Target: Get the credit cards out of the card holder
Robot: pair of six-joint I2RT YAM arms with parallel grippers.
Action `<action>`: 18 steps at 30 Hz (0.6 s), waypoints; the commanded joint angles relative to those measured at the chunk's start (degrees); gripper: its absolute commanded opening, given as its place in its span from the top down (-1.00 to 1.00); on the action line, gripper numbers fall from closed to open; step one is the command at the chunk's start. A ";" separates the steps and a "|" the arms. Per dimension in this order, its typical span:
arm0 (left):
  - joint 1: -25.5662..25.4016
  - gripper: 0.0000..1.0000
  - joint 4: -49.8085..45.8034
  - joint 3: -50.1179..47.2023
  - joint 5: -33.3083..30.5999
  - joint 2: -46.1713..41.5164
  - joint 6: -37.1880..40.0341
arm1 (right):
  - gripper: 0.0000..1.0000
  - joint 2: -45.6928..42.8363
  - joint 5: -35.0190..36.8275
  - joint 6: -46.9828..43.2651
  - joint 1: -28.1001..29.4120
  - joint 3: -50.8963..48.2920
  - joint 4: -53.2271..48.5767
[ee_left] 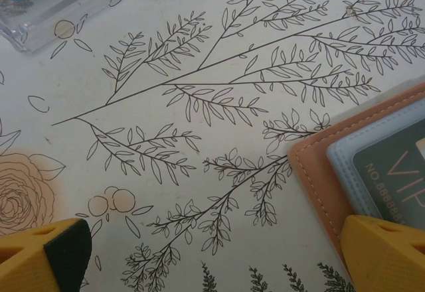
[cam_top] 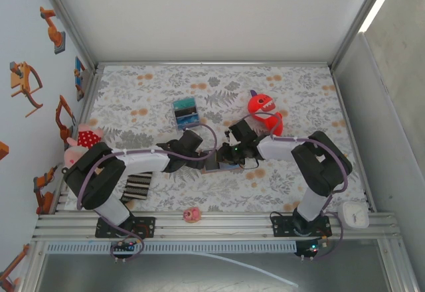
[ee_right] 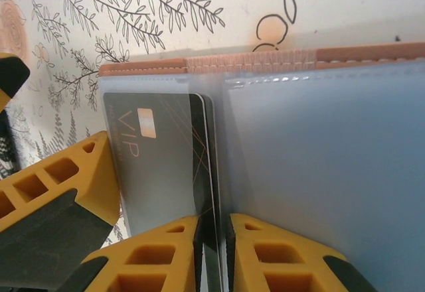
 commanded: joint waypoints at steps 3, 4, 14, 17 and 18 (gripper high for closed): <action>-0.80 -0.94 -3.48 1.16 -1.35 1.54 1.35 | 0.66 -0.65 -3.97 3.02 -0.87 -2.70 6.71; -0.86 -0.94 -3.56 1.20 -1.39 1.43 1.35 | 0.66 -0.92 -4.07 3.02 -0.88 -2.75 6.74; -0.89 -0.94 -4.19 1.38 -1.78 0.86 1.00 | 0.68 -2.80 -4.92 2.95 -1.59 -3.28 6.75; -0.94 -0.94 -4.25 1.38 -2.00 0.63 1.13 | 0.69 -3.04 -5.27 2.99 -1.76 -3.19 6.77; -0.89 -0.94 -4.20 1.42 -2.08 0.70 1.16 | 0.69 -3.02 -5.50 2.97 -1.81 -3.19 6.98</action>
